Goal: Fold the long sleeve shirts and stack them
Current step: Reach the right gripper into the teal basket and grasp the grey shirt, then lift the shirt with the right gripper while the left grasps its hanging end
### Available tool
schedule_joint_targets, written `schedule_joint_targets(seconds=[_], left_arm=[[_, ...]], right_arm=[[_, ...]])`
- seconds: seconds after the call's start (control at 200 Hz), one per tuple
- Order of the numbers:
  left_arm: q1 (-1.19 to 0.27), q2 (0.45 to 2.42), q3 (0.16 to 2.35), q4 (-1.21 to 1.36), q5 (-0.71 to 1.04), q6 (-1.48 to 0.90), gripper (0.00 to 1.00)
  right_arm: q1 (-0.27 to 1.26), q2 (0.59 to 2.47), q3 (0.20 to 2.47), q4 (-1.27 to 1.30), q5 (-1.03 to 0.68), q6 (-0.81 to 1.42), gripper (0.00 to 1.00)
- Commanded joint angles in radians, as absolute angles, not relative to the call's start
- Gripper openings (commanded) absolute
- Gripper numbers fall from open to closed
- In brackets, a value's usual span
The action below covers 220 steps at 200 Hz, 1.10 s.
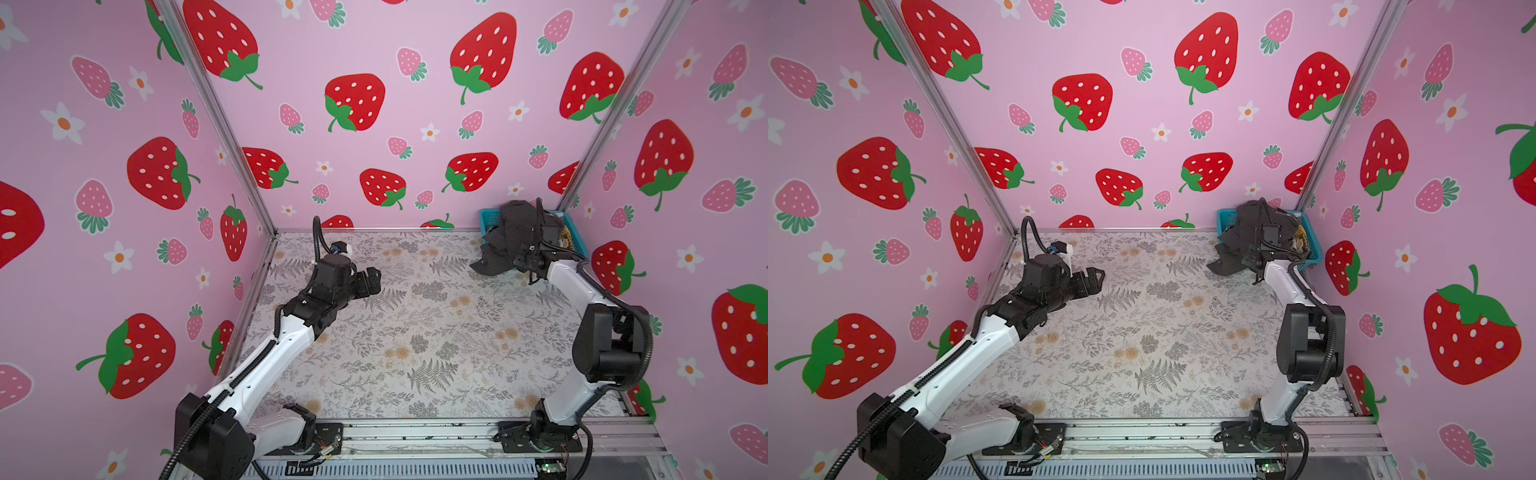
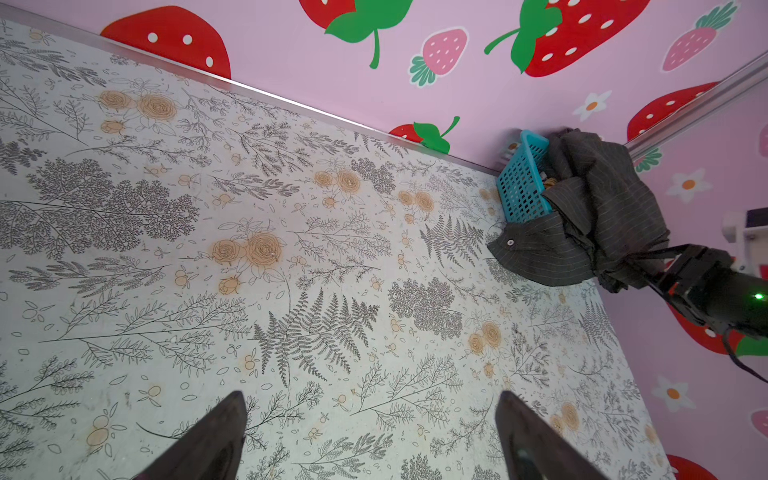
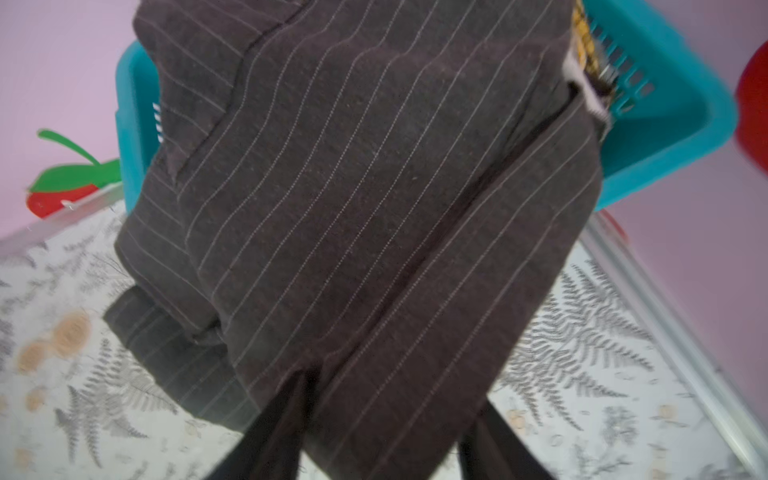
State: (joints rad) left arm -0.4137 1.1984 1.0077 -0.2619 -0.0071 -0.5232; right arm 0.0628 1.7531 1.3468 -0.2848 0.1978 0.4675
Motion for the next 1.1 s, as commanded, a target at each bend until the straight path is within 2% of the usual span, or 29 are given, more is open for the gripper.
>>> schedule_joint_targets(seconds=[0.0,0.105,0.31,0.465,0.69,1.095], left_arm=[[-0.417,1.181,1.012,-0.28,-0.008,-0.527,0.94],[-0.417,1.177,1.003,-0.273,-0.006,-0.54,0.94],[-0.427,1.211,1.03,-0.245,0.037,-0.556,0.95],[-0.458,1.221,1.054,-0.209,0.045,-0.527,0.98],[-0.522,1.206,1.035,-0.124,0.071,-0.484,0.99],[-0.699,1.021,0.8,0.171,0.13,-0.515,0.99]], right_arm=[[0.059,1.772,1.387,-0.253,0.133,0.46,0.19],[0.074,1.714,1.388,-0.236,0.055,0.449,0.0],[0.168,1.539,1.43,-0.176,-0.292,0.323,0.0],[0.278,1.441,1.572,-0.207,-0.449,0.317,0.0],[0.469,1.414,1.812,-0.231,-0.549,0.315,0.0],[0.502,1.407,1.834,-0.062,-0.634,0.479,0.0]])
